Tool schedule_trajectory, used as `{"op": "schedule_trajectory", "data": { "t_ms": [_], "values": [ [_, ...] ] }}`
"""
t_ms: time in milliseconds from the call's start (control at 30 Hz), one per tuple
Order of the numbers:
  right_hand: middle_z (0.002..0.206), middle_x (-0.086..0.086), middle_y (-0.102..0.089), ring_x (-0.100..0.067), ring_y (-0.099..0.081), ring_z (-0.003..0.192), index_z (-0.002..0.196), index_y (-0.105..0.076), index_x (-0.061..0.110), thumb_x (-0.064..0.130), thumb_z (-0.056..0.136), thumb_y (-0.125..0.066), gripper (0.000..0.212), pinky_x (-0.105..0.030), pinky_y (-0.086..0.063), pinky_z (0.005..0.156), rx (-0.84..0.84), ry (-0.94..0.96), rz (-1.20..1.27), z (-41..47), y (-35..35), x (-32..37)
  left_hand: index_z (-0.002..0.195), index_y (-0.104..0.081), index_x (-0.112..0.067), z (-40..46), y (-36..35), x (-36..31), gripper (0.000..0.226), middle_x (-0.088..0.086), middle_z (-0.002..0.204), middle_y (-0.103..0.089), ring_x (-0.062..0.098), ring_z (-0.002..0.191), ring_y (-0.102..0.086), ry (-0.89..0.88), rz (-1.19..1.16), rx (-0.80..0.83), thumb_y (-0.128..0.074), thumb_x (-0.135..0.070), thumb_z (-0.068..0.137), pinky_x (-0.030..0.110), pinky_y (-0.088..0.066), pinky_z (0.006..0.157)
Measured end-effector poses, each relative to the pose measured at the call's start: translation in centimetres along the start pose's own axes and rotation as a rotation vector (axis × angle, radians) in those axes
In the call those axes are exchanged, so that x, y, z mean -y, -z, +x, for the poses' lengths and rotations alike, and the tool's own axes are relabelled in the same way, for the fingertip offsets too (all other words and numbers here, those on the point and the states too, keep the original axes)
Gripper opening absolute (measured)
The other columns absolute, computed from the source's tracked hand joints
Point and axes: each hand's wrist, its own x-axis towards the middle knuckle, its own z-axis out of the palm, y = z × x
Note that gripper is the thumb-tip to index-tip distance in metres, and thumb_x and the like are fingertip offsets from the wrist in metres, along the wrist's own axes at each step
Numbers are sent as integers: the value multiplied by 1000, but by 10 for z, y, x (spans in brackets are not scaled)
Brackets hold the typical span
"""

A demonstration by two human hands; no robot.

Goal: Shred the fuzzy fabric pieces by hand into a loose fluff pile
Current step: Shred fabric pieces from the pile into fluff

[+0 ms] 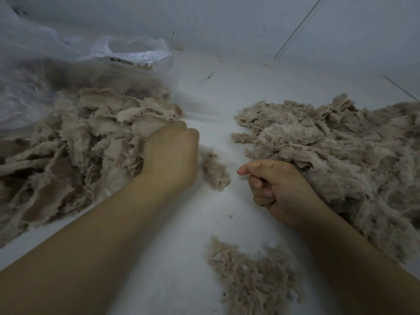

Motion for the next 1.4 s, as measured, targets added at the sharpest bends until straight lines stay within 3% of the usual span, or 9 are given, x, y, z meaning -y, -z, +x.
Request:
{"op": "schedule_trajectory", "data": {
  "t_ms": [100, 167, 333, 433, 600, 800, 1033, 1167, 1400],
  "values": [
    [51, -1, -45, -3, -28, 34, 85, -61, -4, 3, 100, -42, 25, -12, -21, 35, 17, 12, 2, 0, 0, 0, 75, -63, -12, -7, 2, -22, 31, 6, 75, -54, 29, 70, -56, -177, -47, -115, -63, -43, 81, 30, -36, 51],
    [53, -3, -46, -4, -28, 35, 85, -60, -6, 2, 99, -42, 25, -13, -21, 35, 22, 18, -4, 0, 0, 0, 63, -47, -20, -11, 1, -31, 45, -4, 63, -45, 22, 59, -50, -190, 15, 19, -56, -60, 83, 25, -25, 47],
    [51, -1, -47, -4, -29, 35, 90, -63, -4, 2, 100, -43, 24, -12, -22, 35, -7, 10, -8, 0, 0, -1, 69, -54, -17, -8, -11, -27, 26, 2, 74, -57, 25, 71, -56, -133, -112, 271, -56, -33, 90, 31, -42, 55],
    [52, -2, -47, -4, -29, 35, 91, -65, -3, 5, 99, -47, 21, -12, -22, 35, -9, 8, -18, 1, -1, -1, 81, -69, -14, -12, -14, -30, 14, 1, 78, -67, 22, 76, -62, -93, -370, 119, -62, -23, 89, 37, -51, 67],
    [54, -5, -44, -6, -29, 38, 68, -65, 11, 35, 78, -64, 26, -14, -22, 36, 60, 53, -59, -1, -1, -1, 76, -71, -19, -21, -17, -45, 12, -18, 61, -57, -5, 58, -54, -38, -835, 6, -74, -9, 81, 7, -40, 55],
    [58, -10, -37, -7, -25, 37, 53, -53, 14, 1, 98, -46, 47, -15, -21, 37, -3, 79, -26, 0, 0, -3, 81, -64, -21, -23, -26, -46, 20, -9, 58, -59, 0, 47, -49, 76, -1011, 141, -72, -2, 80, 17, -42, 51],
    [52, -2, -43, -5, -28, 37, 66, -49, 7, 20, 82, -64, 26, -15, -22, 36, 28, 95, -27, -4, -4, 0, 84, -62, -22, -23, -23, -46, 24, -4, 62, -59, 8, 47, -53, 65, -1122, 43, -59, 1, 90, 32, -49, 46],
    [49, 0, -39, -5, -25, 36, 60, -49, 9, -1, 94, -54, 35, -16, -20, 37, -6, 107, -53, -4, -5, 0, 93, -59, -19, -27, -25, -48, 18, 6, 60, -58, 22, 49, -53, -21, -1006, 14, -52, -3, 94, 40, -46, 46],
    [51, -2, -40, -5, -26, 36, 59, -56, 12, -7, 93, -51, 39, -15, -22, 37, -7, 134, -72, -3, -5, -2, 93, -55, -21, -23, -24, -48, 15, -1, 51, -56, 8, 36, -46, 191, -1243, 161, -70, -22, 89, 21, -36, 37]
  ]
}}
